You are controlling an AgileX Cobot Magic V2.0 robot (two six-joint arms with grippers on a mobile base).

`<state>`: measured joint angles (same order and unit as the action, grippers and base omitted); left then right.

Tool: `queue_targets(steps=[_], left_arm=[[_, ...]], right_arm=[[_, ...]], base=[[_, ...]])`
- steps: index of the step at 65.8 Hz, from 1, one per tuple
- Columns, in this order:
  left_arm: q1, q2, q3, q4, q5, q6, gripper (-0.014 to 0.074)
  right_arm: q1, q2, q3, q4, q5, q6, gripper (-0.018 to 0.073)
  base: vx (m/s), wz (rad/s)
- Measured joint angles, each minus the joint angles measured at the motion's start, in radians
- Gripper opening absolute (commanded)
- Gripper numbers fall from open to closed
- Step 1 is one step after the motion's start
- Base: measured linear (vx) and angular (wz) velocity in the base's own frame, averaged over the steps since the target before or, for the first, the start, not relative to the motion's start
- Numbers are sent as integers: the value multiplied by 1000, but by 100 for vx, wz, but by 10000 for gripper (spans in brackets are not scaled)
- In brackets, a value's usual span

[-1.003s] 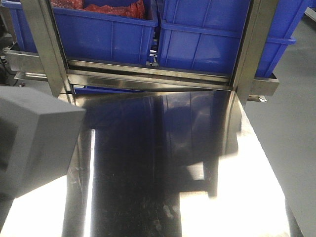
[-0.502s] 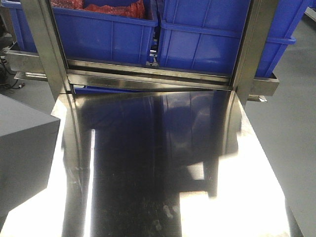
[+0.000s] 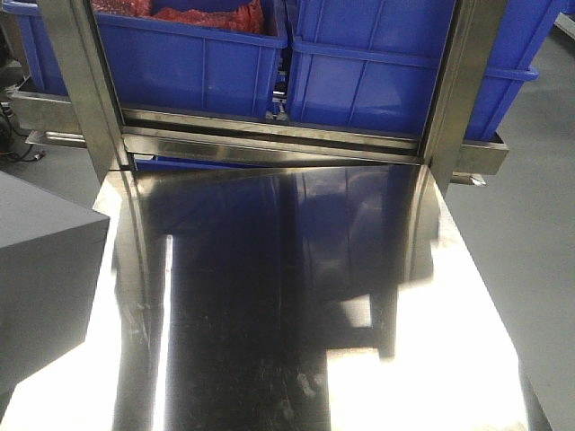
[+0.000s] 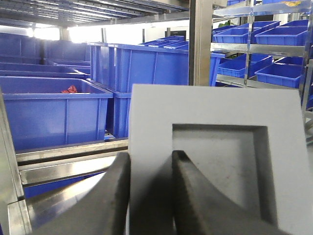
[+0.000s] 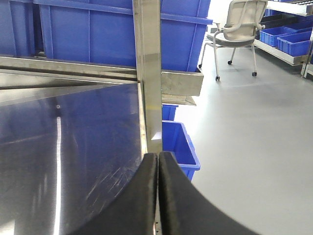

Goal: Sort gray base to blue bin
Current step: 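Drive the base away from the table holding the gray base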

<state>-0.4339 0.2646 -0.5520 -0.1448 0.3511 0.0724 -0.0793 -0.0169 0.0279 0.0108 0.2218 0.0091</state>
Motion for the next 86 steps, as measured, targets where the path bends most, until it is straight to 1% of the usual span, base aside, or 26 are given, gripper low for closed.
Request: queue_targets(steps=[53, 86], left_arm=[[0, 0, 0, 0, 0, 0, -6], [0, 0, 0, -1, -1, 0, -6]], right_arm=[[0, 0, 0, 0, 0, 0, -5], [0, 0, 0, 0, 0, 0, -5]], base=[[0, -2], [-11, -44]])
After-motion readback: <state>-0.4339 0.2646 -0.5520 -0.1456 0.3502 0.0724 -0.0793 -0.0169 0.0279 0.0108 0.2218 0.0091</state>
